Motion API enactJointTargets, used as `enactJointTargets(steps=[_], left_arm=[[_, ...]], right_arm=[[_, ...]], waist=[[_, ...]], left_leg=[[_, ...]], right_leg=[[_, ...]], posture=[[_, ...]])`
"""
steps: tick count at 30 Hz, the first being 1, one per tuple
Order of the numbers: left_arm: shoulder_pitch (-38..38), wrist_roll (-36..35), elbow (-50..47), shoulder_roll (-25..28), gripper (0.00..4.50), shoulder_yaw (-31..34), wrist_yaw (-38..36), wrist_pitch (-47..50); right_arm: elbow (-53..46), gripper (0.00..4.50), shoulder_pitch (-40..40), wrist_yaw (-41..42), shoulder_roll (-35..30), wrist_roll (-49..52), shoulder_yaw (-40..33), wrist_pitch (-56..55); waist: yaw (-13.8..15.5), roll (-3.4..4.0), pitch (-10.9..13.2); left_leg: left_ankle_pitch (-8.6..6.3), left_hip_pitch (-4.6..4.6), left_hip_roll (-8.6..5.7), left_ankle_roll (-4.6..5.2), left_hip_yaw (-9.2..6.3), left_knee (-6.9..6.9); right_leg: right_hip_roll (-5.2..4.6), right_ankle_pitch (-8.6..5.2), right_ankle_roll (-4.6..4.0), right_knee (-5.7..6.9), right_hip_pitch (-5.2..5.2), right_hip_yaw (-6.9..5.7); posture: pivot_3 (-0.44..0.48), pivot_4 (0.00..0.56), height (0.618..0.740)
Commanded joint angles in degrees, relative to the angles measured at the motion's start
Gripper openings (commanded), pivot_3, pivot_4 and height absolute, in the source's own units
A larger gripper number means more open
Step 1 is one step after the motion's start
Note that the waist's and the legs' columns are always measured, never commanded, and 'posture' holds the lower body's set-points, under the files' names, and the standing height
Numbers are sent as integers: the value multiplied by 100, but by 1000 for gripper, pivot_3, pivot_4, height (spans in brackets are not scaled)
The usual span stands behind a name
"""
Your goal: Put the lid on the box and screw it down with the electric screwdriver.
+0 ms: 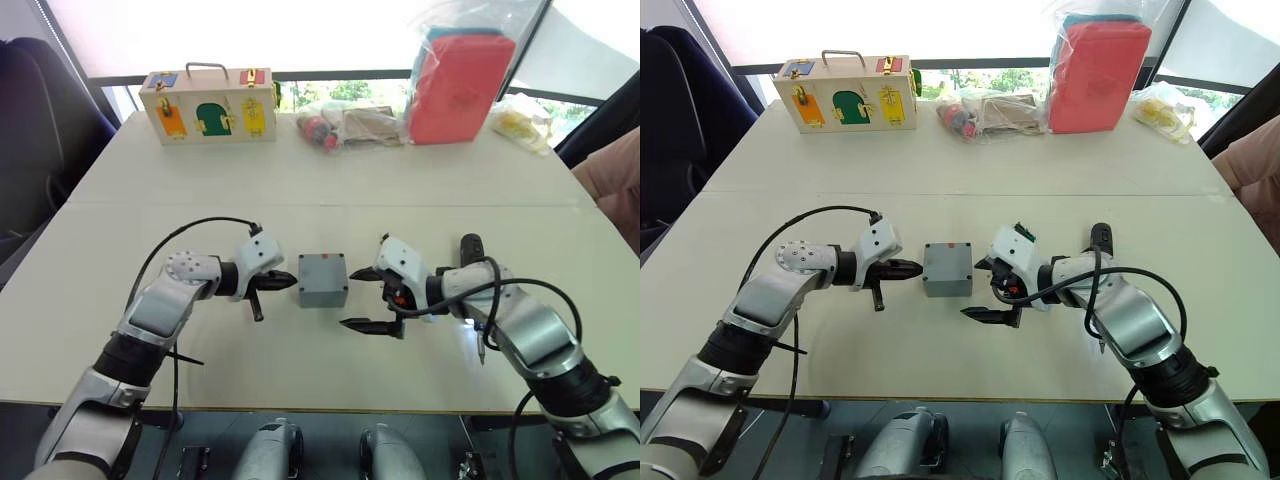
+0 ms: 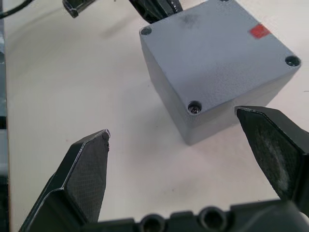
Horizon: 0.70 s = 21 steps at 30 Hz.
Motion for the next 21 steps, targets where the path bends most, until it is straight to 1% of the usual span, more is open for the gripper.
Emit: enactJointTargets(steps=[1,3,5,7,10,13,15,16,17,19,21], left_arm=[[-103,-230,-136,372,0,399,-291,-68],[-206,-432,-130,471,0,579,-406,-7],[-371,-735,-184,454,0,795,-473,170],[-531,-990,-274,427,0,954,-545,355],[-713,-1243,-445,437,0,1060,-593,578],[-726,-1257,-597,482,0,1014,-540,634],[-681,-1251,-685,498,0,984,-482,652],[-645,-1259,-741,497,0,979,-455,675],[-611,-1270,-796,496,0,979,-433,704],[-529,-1300,-910,506,0,981,-405,767],[-477,-1321,-967,525,0,989,-389,800]], right_arm=[[396,4451,-346,-104,-231,173,-810,-33],[929,4451,-580,-356,-178,111,-1020,-100],[1704,4451,-877,-826,104,-23,-1201,-230],[2418,4451,-1075,-1071,315,-133,-1269,-472],[3357,4451,-1278,-1212,517,-374,-1171,-1005],[3971,4451,-1448,-1294,681,-552,-1078,-1423],[4260,4038,-1520,-1363,775,-645,-1054,-1632],[4350,3936,-1524,-1378,806,-683,-1042,-1704],[4403,3626,-1511,-1372,823,-710,-1030,-1764],[4445,2840,-1458,-1351,841,-720,-1029,-1798],[4459,2197,-1418,-1355,860,-715,-1044,-1817]], waist=[[-3,0,0],[-13,0,0],[-9,0,0],[-1,-1,0],[-2,-1,0],[-33,0,0],[-55,0,0],[-71,0,0],[-96,0,0],[-132,0,0],[-146,0,0]], left_leg=[[0,0,0,0,0,0],[0,0,0,0,0,-1],[0,1,0,-1,0,-1],[7,2,2,-14,0,-3],[20,1,0,-36,3,-3],[21,1,-2,-35,9,-3],[21,1,-1,-35,10,-3],[21,1,0,-35,9,-3],[22,1,1,-36,9,-3],[22,1,2,-36,8,-5],[22,1,2,-36,8,-6]], right_leg=[[0,0,0,0,0,0],[0,0,0,1,-1,0],[-1,0,-1,1,-2,0],[0,0,-1,0,-2,-1],[0,0,-1,-1,1,-1],[0,0,-1,-2,1,2],[2,0,-1,0,0,3],[3,0,0,0,0,3],[4,0,0,2,-1,3],[5,0,0,1,0,3],[5,0,0,1,0,5]], posture=[[0,150,740],[0,150,740],[0,150,740],[0,150,740],[0,150,740],[0,150,740],[0,150,740],[0,150,740],[0,150,740],[0,150,740],[0,150,740]])
